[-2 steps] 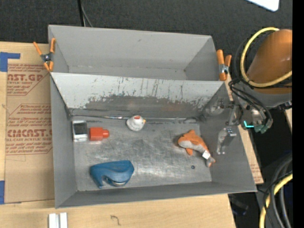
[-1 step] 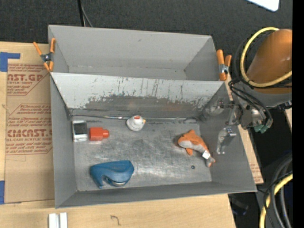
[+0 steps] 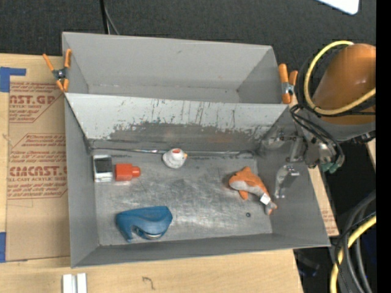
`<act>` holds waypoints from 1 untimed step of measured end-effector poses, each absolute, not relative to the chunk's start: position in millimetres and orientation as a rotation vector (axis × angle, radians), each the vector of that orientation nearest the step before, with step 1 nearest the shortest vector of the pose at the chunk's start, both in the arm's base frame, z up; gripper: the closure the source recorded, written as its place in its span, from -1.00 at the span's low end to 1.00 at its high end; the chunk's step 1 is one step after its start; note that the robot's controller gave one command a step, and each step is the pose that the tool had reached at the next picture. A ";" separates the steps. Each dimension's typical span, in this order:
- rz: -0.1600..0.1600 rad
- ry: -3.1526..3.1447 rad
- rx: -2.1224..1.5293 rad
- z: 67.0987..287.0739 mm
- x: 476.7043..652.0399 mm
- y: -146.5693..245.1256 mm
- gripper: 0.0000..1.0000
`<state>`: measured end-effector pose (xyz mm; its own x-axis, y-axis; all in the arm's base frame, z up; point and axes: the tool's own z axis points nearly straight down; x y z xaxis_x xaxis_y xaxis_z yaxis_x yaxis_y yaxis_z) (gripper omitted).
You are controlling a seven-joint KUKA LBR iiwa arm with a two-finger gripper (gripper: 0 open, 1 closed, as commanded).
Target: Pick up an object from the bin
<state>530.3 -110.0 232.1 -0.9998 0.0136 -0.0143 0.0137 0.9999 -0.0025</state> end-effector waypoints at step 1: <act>0.001 3.104 0.472 179.8 542.6 -118.6 -1.00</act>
Offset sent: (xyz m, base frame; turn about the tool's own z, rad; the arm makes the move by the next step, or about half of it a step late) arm 0.0217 -0.0309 -0.0721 0.3019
